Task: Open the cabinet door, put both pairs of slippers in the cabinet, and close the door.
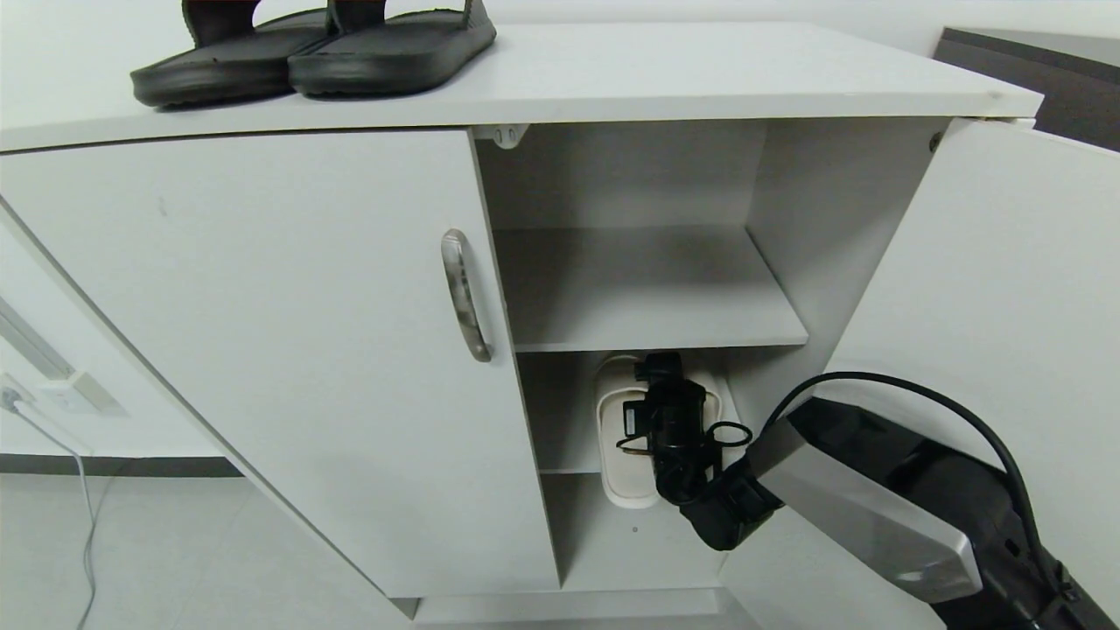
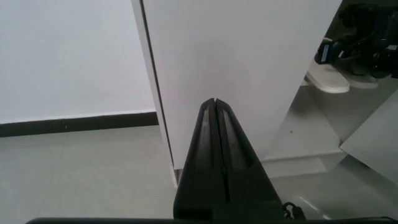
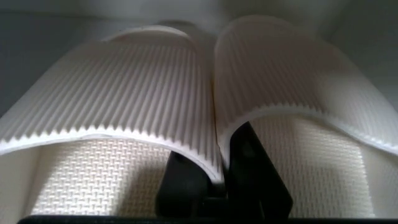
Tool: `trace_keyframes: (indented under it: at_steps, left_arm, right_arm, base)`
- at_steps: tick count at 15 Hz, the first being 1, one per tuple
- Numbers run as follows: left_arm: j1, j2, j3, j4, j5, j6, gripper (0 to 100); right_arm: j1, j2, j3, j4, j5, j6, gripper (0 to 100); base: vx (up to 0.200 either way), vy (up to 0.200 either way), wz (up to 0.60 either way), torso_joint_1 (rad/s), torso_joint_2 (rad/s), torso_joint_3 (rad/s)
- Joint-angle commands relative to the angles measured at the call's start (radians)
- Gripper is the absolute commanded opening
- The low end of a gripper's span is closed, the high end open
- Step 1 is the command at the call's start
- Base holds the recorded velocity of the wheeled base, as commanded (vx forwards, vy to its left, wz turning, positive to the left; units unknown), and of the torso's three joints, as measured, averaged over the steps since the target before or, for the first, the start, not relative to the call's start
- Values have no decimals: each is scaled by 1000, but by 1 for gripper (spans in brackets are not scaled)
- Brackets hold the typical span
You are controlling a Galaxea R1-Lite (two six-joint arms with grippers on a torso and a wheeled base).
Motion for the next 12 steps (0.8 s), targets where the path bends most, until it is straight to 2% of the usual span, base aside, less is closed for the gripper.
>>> trace_keyframes:
  at_steps: [1,5,12]
  left_arm:
    - [0,0,0,0,3,-4,0]
    - [0,0,0,0,3,-4,0]
    - [0,0,0,0,3,-4,0]
  right_arm:
    - [-11,35,-90,41,-2,0,0]
    - [-26,62,-196,115,-2,0,0]
    - [-31,81,-260,153,-2,-2,0]
  base:
    - [0,0,0,0,0,0]
    - [0,0,0,0,0,0]
    - [0,0,0,0,0,0]
